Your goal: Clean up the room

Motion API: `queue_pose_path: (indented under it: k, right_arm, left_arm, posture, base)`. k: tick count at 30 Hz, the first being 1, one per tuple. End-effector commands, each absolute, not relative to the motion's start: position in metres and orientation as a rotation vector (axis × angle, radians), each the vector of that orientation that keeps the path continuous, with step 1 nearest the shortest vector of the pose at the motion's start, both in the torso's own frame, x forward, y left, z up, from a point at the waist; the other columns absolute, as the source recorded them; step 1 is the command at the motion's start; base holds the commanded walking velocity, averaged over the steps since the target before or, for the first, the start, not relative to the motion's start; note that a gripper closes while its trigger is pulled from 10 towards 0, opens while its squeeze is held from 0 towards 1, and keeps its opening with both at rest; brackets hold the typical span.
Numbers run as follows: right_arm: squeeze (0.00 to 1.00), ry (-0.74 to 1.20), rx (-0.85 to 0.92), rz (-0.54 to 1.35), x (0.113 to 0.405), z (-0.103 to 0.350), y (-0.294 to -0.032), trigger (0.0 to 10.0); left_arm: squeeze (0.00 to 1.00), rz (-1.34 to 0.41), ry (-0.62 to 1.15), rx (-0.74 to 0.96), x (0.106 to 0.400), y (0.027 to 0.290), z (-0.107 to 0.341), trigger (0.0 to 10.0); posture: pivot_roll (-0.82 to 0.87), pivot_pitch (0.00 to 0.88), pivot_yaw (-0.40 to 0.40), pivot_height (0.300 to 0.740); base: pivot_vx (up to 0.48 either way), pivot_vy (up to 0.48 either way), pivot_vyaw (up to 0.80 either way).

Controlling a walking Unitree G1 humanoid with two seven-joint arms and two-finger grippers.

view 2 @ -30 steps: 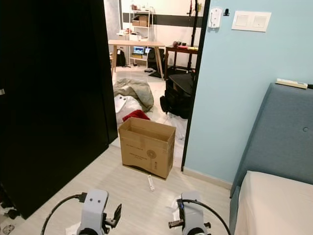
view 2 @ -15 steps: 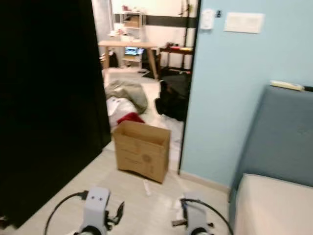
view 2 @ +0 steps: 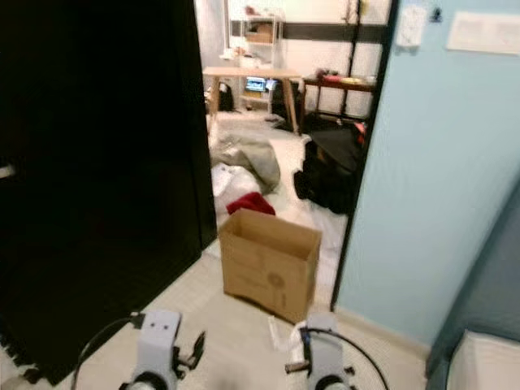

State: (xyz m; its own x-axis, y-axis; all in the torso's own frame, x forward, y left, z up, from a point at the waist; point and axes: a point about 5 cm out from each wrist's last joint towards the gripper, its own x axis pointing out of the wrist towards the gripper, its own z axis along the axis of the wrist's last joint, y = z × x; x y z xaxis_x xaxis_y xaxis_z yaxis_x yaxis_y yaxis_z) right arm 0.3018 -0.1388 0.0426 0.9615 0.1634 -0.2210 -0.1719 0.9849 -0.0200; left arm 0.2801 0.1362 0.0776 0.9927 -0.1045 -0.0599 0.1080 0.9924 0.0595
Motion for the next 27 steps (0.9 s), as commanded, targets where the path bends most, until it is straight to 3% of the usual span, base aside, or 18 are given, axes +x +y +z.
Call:
queue_pose_path:
  k: [1, 27]
  right_arm:
    - [0.0, 0.246, -0.027, 0.177, 0.2962, 0.0353, -0.1348, 10.0]
    - [0.0, 0.252, -0.011, 0.186, 0.2949, 0.0327, -0.1289, 10.0]
  left_arm:
    - [0.0, -0.094, 0.088, 0.065, 0.2764, 0.1422, 0.0709, 10.0]
    - [0.0, -0.118, 0.085, 0.087, 0.2802, 0.1432, 0.0733, 10.0]
  posture:
    - [0.03, 0.107, -0.035, 0.74]
    - [0.05, 0.089, -0.022, 0.74]
  base:
    - [0.356, 0.0, 0.0]
    - [0.345, 0.0, -0.12]
